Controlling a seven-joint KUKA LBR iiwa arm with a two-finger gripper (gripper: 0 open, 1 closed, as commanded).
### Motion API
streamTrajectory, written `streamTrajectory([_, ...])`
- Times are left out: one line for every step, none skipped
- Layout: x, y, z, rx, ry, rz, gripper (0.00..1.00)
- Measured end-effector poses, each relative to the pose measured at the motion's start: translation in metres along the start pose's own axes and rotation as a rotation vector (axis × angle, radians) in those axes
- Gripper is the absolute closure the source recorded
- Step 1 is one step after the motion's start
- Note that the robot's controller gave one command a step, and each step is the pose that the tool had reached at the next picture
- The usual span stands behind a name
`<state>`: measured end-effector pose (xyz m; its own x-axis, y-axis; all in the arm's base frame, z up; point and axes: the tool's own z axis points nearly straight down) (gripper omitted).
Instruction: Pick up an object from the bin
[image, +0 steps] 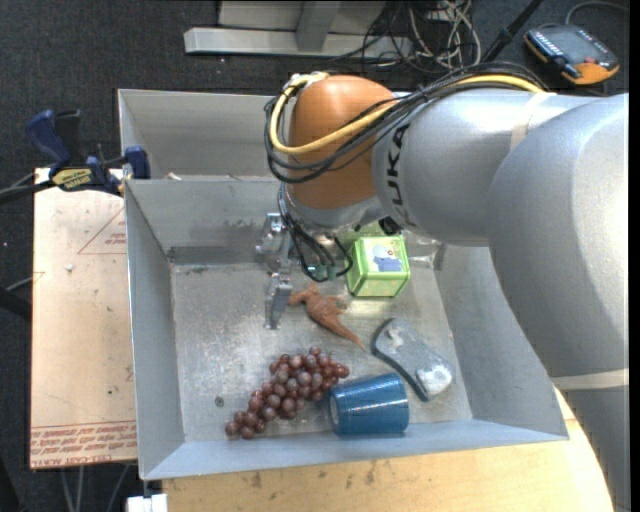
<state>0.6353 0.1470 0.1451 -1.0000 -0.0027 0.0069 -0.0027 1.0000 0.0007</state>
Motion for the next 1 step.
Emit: streamTrajectory([-0.0017,-0.0004,-0.0048,-0.001,-0.007,0.002,0.0])
